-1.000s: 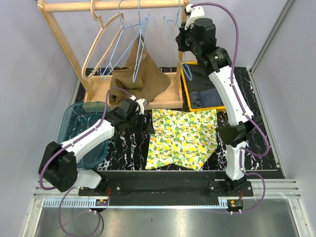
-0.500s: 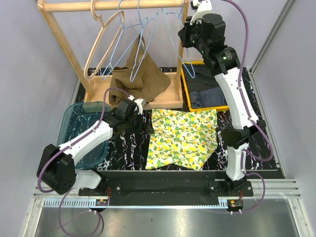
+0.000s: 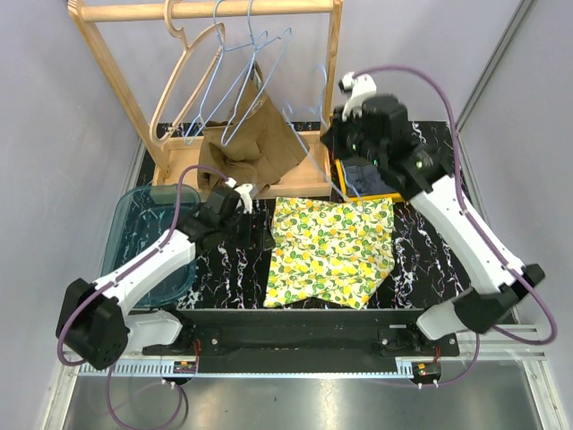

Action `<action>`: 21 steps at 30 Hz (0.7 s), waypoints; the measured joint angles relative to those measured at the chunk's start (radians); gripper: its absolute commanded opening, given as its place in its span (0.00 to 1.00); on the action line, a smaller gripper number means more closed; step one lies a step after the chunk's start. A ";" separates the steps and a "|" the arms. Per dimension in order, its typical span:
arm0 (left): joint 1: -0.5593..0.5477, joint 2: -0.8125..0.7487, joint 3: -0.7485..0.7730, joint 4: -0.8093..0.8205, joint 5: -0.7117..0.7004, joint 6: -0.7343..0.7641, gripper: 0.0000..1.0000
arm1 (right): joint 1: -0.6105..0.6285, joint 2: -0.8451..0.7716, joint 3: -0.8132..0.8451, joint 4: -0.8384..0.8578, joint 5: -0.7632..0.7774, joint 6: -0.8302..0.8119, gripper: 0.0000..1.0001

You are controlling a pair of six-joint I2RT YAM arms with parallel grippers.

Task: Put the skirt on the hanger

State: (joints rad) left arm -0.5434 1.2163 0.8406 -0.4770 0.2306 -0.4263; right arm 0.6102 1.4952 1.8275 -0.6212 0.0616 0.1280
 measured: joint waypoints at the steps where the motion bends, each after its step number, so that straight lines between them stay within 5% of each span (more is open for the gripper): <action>1: 0.000 -0.016 -0.011 0.000 0.000 -0.002 0.86 | 0.014 -0.042 -0.085 0.016 -0.002 0.018 0.00; 12: -0.005 -0.229 -0.173 0.004 0.009 -0.063 0.79 | 0.336 -0.377 -0.945 0.367 -0.016 0.247 0.00; 21: -0.066 -0.340 -0.287 0.037 0.010 -0.161 0.73 | 0.618 -0.357 -1.224 0.796 0.196 0.417 0.00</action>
State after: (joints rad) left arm -0.6098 0.8761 0.5533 -0.4397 0.2401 -0.5869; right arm 1.2285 1.1385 0.6033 0.1745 0.2577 0.5453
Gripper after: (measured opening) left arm 0.745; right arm 0.020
